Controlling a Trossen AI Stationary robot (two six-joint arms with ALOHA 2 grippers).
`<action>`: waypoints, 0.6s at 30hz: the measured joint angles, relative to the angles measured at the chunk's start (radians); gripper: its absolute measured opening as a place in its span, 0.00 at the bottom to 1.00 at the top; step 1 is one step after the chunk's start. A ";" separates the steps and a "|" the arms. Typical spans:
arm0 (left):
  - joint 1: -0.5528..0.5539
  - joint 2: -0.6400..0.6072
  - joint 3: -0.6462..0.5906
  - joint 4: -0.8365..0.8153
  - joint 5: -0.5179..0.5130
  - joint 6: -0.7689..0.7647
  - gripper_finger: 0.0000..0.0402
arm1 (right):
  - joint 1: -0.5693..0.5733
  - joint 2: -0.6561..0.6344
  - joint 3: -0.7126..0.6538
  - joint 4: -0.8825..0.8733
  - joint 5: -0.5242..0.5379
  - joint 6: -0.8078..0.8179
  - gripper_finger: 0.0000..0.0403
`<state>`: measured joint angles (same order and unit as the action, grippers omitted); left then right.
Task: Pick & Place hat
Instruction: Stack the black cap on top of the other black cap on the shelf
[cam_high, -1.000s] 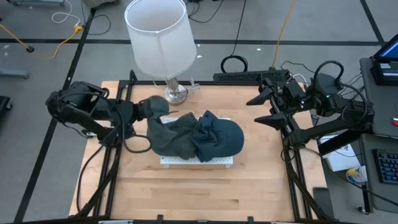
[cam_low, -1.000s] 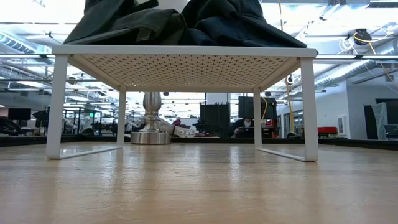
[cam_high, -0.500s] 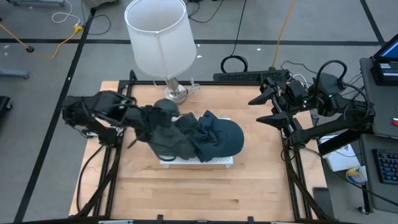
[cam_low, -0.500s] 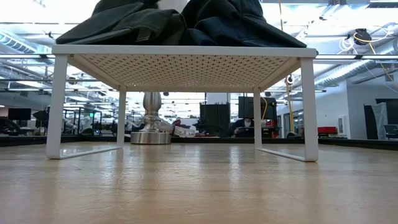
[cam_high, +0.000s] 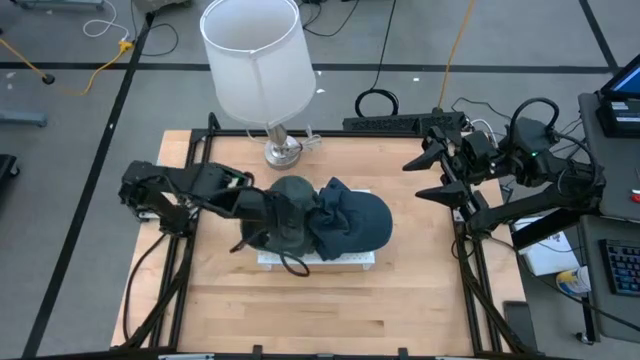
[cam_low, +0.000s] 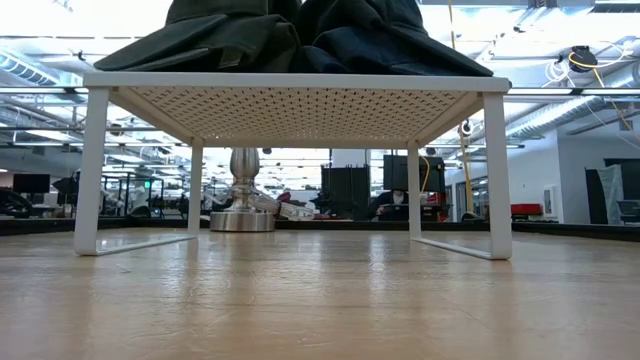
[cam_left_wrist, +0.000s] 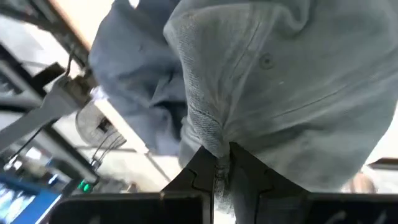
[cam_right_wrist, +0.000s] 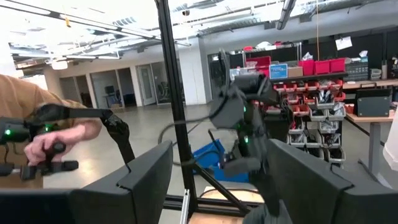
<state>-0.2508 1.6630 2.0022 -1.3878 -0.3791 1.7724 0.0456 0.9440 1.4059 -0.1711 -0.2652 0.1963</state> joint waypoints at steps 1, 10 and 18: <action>0.000 0.009 0.000 -0.005 0.010 -0.002 0.05 | 0.000 -0.002 0.000 0.001 -0.001 0.000 0.63; 0.026 0.092 0.000 0.014 0.056 -0.031 0.05 | 0.000 -0.014 0.000 -0.009 -0.002 0.000 0.63; 0.046 0.159 0.000 0.062 0.087 -0.032 0.05 | 0.000 -0.014 0.000 -0.098 -0.003 0.000 0.63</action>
<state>-0.2048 1.8216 2.0018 -1.3260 -0.2926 1.7401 0.0456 0.9296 1.4063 -0.2690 -0.2680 0.1966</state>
